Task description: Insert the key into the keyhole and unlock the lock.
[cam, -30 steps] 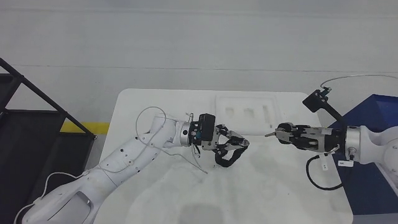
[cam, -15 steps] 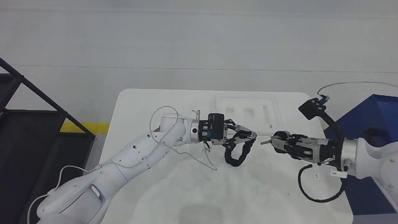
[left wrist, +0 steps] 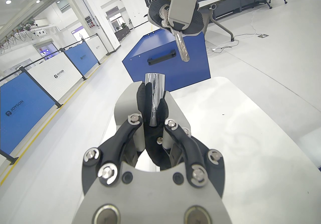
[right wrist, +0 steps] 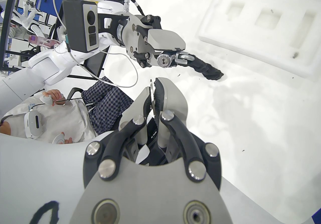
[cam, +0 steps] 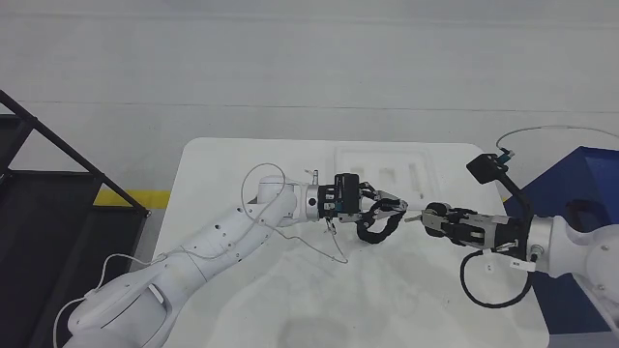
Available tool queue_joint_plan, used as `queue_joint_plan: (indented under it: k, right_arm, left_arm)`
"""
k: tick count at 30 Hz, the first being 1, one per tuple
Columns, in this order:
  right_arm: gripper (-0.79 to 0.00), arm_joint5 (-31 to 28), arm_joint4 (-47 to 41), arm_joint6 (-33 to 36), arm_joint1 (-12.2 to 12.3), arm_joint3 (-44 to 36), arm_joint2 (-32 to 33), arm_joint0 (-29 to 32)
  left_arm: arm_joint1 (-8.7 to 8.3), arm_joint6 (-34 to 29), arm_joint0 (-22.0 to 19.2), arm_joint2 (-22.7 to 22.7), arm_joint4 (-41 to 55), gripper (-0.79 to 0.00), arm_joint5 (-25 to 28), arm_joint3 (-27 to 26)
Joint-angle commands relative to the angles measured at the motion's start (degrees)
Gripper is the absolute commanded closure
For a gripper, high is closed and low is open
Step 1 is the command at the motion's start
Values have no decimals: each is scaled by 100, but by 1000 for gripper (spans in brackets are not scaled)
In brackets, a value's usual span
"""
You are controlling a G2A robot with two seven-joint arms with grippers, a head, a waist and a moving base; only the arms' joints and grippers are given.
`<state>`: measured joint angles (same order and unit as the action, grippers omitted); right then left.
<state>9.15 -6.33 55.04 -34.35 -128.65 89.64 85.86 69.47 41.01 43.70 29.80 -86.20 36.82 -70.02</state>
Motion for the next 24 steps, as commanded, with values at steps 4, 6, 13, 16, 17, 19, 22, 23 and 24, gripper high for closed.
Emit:
queue_joint_plan:
  k: [4, 6, 13, 16, 17, 19, 22, 23, 24]
  right_arm:
    - [0, 511, 169, -239, -15, -256, 145, 130]
    - [0, 776, 353, -232, -10, -410, 218, 169]
    - [0, 1046, 745, -142, -7, -599, 367, 246]
    - [0, 978, 824, -152, -15, -599, 355, 246]
    - [0, 953, 851, -153, -19, -599, 335, 250]
    - [0, 911, 920, -174, -26, -599, 277, 254]
    - [0, 876, 962, -219, -43, -599, 174, 241]
    - [0, 877, 977, -226, -48, -599, 145, 232]
    - [0, 887, 990, -240, -54, -599, 124, 219]
  left_arm:
    - [6, -112, 88, 29, 25, 0, -142, -89]
    - [15, -155, 131, 35, -74, 0, -223, -190]
    - [84, 149, 137, 24, -431, 0, -428, -132]
    - [125, 307, 109, 7, -551, 0, -473, -53]
    - [141, 387, 110, 0, -548, 0, -461, -24]
    - [172, 474, 88, -10, -561, 0, -431, 51]
    - [221, 530, 60, -26, -559, 0, -377, 141]
    - [236, 530, 50, -30, -565, 0, -365, 169]
    - [251, 525, 45, -30, -563, 0, -355, 201]
